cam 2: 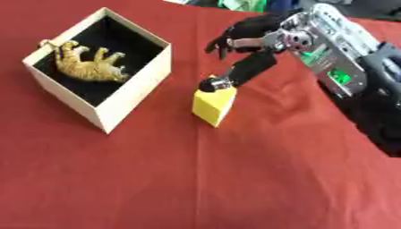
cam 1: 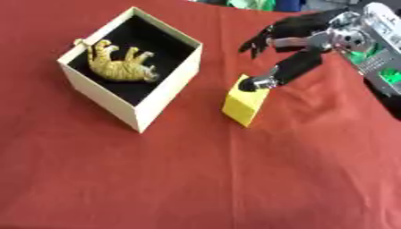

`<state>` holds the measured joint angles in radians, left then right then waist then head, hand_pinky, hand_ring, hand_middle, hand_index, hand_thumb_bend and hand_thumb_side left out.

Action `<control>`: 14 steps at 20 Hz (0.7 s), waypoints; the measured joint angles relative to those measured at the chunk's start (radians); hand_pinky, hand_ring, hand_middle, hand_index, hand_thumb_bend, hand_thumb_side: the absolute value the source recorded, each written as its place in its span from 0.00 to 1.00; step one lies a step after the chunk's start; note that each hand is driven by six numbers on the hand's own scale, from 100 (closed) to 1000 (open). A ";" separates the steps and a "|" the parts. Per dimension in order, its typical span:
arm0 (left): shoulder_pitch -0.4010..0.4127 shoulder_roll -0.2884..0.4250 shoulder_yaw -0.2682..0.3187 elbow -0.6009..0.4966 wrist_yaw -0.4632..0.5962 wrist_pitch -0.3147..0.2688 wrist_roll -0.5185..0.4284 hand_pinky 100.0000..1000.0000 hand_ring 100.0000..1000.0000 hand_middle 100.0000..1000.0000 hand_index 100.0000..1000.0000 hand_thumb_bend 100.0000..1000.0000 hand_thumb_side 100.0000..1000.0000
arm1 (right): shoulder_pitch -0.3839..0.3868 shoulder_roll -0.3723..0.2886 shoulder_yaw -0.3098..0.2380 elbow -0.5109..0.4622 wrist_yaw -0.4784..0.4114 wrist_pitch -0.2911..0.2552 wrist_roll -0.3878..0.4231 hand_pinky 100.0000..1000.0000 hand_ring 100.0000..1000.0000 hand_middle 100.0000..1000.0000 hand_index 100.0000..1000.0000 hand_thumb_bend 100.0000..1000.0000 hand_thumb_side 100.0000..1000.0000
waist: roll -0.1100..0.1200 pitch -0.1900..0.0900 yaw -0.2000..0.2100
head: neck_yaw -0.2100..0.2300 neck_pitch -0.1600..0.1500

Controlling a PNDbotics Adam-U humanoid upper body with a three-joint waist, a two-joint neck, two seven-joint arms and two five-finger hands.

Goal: Pick up objects on the table and place them in the box.

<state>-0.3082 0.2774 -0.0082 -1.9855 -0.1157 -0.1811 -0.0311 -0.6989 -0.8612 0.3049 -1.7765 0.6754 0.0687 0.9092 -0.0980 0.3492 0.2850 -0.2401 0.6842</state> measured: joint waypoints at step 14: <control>0.000 0.000 0.000 0.000 0.000 0.003 -0.010 0.61 0.86 0.84 0.79 0.00 0.82 | 0.079 0.065 -0.015 -0.025 0.136 0.056 -0.050 0.82 0.87 0.78 1.00 0.46 1.00 | -0.002 -0.003 -0.009 | 0.000 0.000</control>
<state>-0.3081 0.2774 -0.0083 -1.9855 -0.1161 -0.1786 -0.0412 -0.6197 -0.7961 0.2897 -1.8016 0.8113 0.1249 0.8587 -0.0998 0.3464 0.2755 -0.2402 0.6841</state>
